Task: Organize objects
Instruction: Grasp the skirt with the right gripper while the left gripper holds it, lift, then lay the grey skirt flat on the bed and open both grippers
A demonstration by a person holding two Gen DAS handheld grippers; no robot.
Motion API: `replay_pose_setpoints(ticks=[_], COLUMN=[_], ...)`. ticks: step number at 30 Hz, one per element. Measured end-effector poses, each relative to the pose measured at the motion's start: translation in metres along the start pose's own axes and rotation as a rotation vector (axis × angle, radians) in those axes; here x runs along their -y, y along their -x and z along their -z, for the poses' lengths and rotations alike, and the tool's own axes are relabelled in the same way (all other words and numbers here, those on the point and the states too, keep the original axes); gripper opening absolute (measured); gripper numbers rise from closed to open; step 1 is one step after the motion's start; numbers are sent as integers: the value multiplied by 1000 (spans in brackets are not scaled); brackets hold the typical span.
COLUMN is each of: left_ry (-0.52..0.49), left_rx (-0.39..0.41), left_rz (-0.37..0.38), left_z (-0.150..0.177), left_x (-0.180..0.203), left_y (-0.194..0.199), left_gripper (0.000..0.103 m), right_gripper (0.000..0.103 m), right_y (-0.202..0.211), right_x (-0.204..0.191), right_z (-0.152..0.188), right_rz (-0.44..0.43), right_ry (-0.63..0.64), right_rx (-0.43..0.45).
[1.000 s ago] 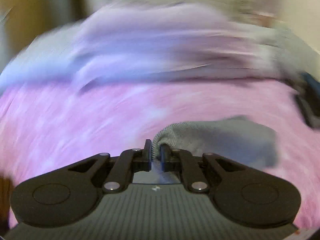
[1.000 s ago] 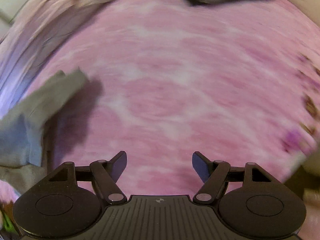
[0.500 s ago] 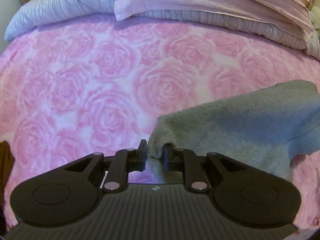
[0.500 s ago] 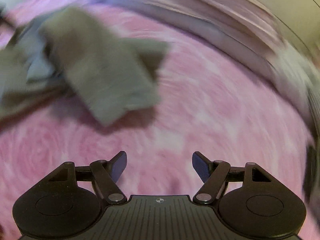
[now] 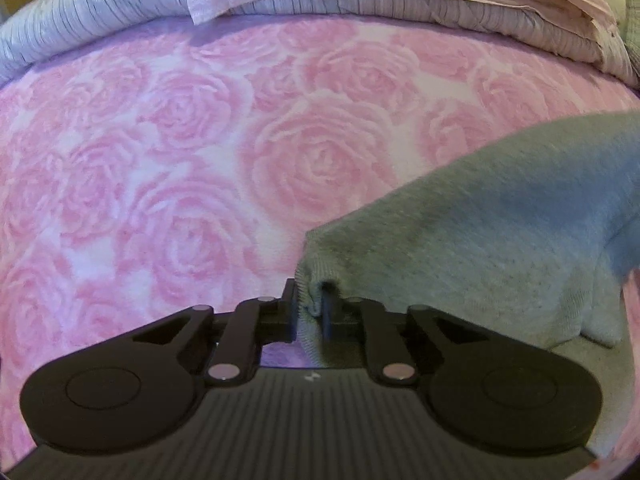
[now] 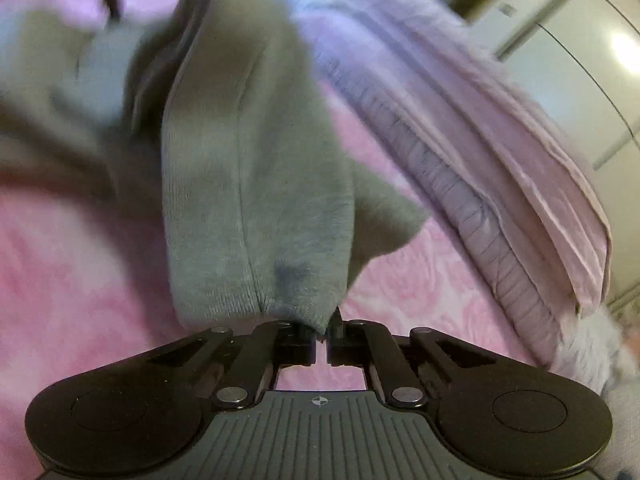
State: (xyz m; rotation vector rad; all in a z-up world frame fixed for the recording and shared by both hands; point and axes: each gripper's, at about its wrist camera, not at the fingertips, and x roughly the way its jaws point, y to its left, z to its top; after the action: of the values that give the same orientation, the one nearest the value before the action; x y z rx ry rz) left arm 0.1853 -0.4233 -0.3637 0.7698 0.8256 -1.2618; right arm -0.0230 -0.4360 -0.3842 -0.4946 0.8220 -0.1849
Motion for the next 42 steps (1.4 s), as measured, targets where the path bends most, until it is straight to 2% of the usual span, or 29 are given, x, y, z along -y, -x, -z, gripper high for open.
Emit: replay_pose_setpoints(ticks=[2,4,9,15,23,27,31,33,35,36,38,40,42], left_ry=[16,50,80,116,200,206,202,199,206,215,249,289,337], left_rx=[22,69,244,429,605,709,800,816,800,770,677,524,378], left_rz=[-3,9,67,66,29,25,59,78,102,115,120,137,114], left_z=[2,3,11,38,104,115,103,85,58,45,13,-21,-44], left_x=[-1,-5,11,40,68,71,65,58,47,42,31,17,5], left_y=[16,41,141,261,422,488,529,533,521,510,470,404,336], left_gripper=[6,6,6,6,6,6,6,6,6,6,6,10,15], right_gripper=[0,0,0,0,0,0,0,0,0,0,0,13,54], right_y=[29,71,174,291,452,501,526,522,503,485,425,342,266], right_x=[20,46,84,117,131,154,184,200,215,221,234,239,229], right_z=[-7,-14,-54,-91,-101,-115,-138,-153,-169,-178,-196,-208,-206], right_rz=[-3,-28,-25,-51,-114,-134,-150,-156,-145,-139,-146,-136,-60], right_ry=[-152,-303,-424,-439,-364,-394,-455,-514,-571,-607,-706,-755,-782], right_rx=[17,78,269,487,693,812,882,854,776,721,549,302,82])
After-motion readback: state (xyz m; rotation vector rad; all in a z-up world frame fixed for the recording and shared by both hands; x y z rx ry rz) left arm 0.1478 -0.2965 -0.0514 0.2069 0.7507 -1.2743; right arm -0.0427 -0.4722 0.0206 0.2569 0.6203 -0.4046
